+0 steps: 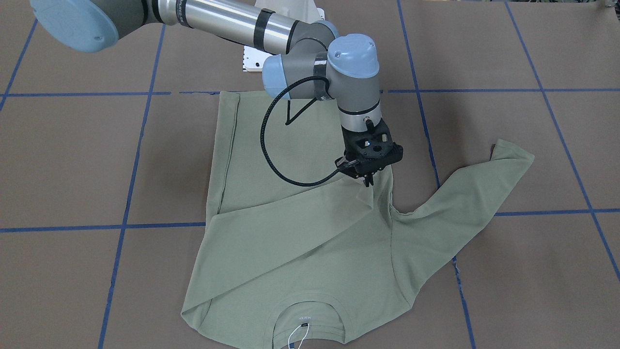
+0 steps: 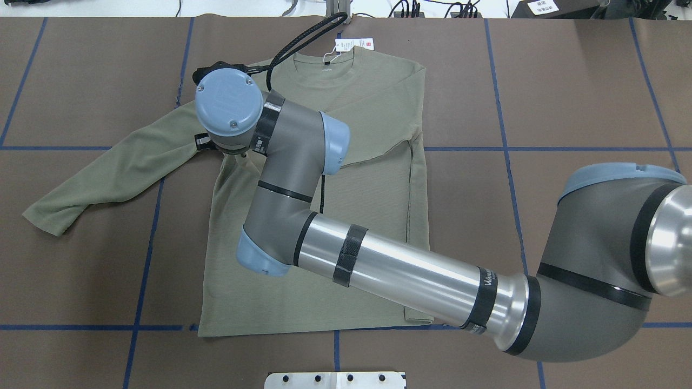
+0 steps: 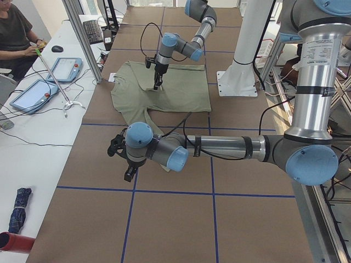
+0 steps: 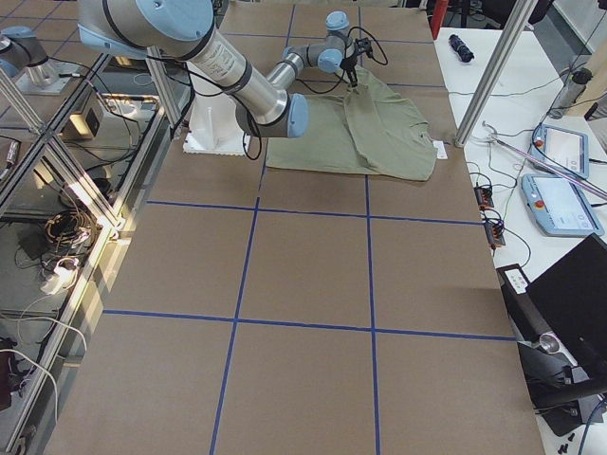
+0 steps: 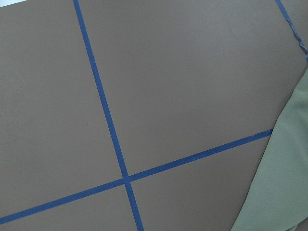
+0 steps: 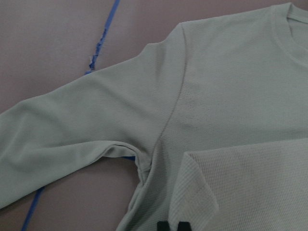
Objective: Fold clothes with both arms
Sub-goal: 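Lift the cuff with the right gripper and fold it across the shirt body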
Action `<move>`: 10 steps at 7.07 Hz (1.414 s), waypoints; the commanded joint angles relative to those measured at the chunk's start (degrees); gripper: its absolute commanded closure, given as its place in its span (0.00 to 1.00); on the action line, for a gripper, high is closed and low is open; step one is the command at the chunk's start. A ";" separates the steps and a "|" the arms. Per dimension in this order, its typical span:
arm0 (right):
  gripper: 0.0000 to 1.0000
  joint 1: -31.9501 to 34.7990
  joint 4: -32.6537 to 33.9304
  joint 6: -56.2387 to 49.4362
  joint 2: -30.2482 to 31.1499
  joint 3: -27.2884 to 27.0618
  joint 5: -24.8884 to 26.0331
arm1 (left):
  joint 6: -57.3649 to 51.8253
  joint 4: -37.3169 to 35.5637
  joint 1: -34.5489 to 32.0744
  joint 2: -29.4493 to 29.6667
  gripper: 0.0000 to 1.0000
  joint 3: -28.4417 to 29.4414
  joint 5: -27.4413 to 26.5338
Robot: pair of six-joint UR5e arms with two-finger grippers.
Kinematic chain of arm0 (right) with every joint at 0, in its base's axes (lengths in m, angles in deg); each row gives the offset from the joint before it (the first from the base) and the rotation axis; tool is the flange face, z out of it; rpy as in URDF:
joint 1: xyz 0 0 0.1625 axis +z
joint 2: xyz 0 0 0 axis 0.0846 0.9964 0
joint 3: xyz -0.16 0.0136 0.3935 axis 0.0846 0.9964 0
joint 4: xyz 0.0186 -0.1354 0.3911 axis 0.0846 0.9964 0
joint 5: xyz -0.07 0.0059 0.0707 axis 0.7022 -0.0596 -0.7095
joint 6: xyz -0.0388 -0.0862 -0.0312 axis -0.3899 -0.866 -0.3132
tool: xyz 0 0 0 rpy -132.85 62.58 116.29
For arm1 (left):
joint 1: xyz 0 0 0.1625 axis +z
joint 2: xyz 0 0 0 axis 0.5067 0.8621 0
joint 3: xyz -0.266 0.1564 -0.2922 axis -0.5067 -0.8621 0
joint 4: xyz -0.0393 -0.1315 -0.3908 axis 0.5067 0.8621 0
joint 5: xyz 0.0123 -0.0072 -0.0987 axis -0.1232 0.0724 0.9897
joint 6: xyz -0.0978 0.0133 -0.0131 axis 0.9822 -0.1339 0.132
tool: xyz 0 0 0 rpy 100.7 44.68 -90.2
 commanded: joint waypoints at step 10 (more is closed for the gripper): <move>0.00 17.58 27.56 -3.31 30.94 -40.34 -20.46 | 56.31 34.56 24.04 -14.93 0.00 -8.45 -16.50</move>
